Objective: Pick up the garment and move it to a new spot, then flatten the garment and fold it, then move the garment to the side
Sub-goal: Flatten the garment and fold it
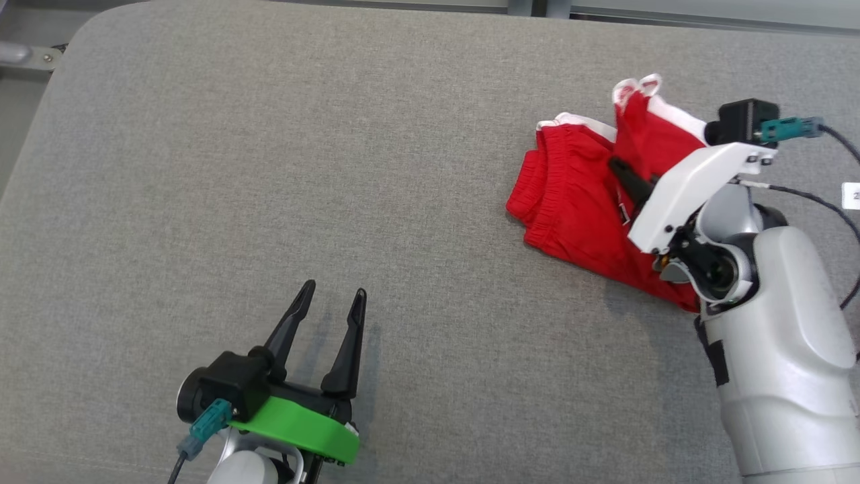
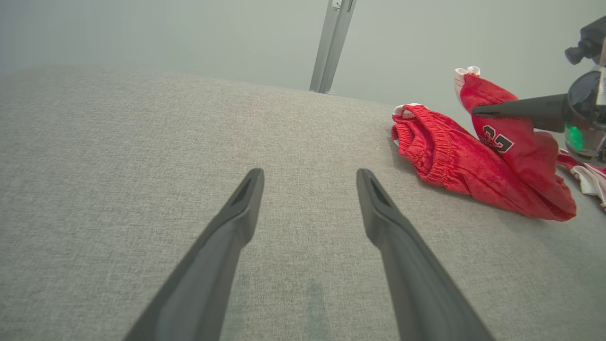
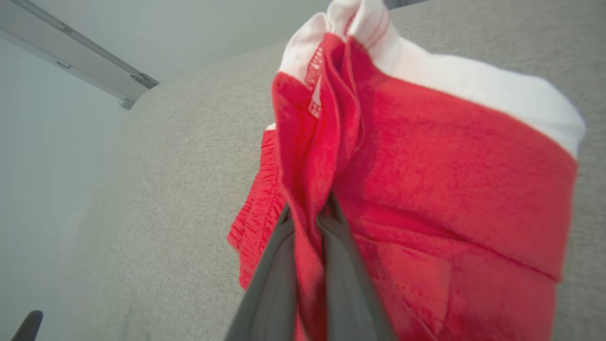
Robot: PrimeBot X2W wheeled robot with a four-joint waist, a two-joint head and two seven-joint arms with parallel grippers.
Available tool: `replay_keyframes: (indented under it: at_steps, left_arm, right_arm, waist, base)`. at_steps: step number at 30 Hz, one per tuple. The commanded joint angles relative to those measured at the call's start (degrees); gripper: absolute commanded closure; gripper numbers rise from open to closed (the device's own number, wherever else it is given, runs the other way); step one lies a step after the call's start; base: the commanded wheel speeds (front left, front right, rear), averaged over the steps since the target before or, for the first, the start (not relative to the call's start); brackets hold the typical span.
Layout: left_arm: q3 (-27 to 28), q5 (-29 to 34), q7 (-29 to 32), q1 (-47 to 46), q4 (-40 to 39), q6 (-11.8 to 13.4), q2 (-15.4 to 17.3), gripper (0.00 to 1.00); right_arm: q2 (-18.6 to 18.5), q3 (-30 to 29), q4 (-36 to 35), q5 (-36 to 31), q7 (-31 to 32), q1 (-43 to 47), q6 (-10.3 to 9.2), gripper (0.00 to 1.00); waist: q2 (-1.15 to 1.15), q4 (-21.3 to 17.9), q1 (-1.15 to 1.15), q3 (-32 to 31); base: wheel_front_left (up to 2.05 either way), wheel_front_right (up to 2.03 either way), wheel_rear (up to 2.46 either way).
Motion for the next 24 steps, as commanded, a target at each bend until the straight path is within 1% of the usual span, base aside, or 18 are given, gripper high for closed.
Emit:
replay_keyframes:
  at_steps: [1,4,7,12,17,18,19,20,21,23,24]
  left_arm:
    - [0.21,0.43,-0.15,-1.17,0.46,-0.29,-0.07,0.0]
    - [0.61,0.58,-0.15,-1.39,1.25,-0.59,-0.18,0.0]
    - [0.96,0.91,-0.15,-1.15,1.81,-0.78,-0.35,0.0]
    - [0.76,1.31,-0.15,-0.59,2.73,-1.04,-0.77,0.0]
    - [0.75,1.59,-0.15,-0.36,3.11,-1.18,-1.06,0.0]
    - [0.75,1.65,-0.15,-0.37,3.2,-1.22,-1.13,0.0]
    - [0.71,1.72,-0.15,-0.38,3.3,-1.27,-1.2,0.0]
    - [0.71,1.73,-0.15,-0.37,3.38,-1.3,-1.2,0.0]
    - [0.73,1.74,-0.15,-0.35,3.46,-1.33,-1.19,0.0]
    - [0.86,1.84,-0.15,-0.24,3.66,-1.4,-1.03,0.0]
    - [1.22,1.93,-0.15,0.15,3.86,-1.44,-0.79,0.0]
  right_arm:
    - [-0.01,2.12,1.81,1.13,-1.5,-0.82,0.01,1.0]
    - [-0.06,5.85,5.21,2.98,-4.18,-1.73,0.01,1.0]
    - [-0.07,8.14,8.51,4.59,-6.87,-3.01,0.01,1.0]
    - [-0.03,10.85,13.7,6.46,-10.65,-6.31,0.01,1.0]
    - [-0.04,12.88,18.13,7.97,-13.1,-9.02,0.01,1.0]
    - [-0.03,13.36,19.35,8.18,-13.86,-9.66,0.01,0.93]
    - [-0.03,13.9,20.53,8.45,-14.62,-10.21,0.01,0.69]
    - [-0.03,14.49,21.74,8.83,-15.36,-10.73,0.01,0.38]
    - [-0.03,15.23,22.73,9.36,-16.04,-11.19,0.01,0.0]
    - [0.02,17.35,23.86,10.9,-17.28,-11.88,0.01,0.0]
    - [-0.01,19.16,24.36,13.03,-18.55,-12.08,0.01,0.0]
  waist:
    - [0.0,0.78,0.0,0.63]
    - [0.0,0.94,0.0,0.44]
    - [0.0,0.79,0.0,-0.08]
    - [0.0,0.42,0.0,-0.8]
    - [0.0,0.0,0.0,-0.99]
    - [0.0,-0.05,0.0,-0.99]
    - [0.0,-0.08,0.0,-1.02]
    - [0.0,-0.11,0.0,-1.07]
    - [0.0,-0.13,0.0,-1.13]
    - [0.0,-0.21,0.0,-1.36]
    - [0.0,-0.46,0.0,-1.82]
  base:
    - [0.0,0.0,0.0]
    - [0.0,0.0,0.0]
    - [0.0,0.0,0.0]
    - [0.0,0.0,0.0]
    - [0.0,0.0,0.0]
    - [0.0,0.0,0.0]
    - [0.0,0.0,0.0]
    - [0.0,0.0,0.0]
    - [0.0,0.0,0.0]
    - [0.0,0.0,0.0]
    - [0.0,0.0,0.0]
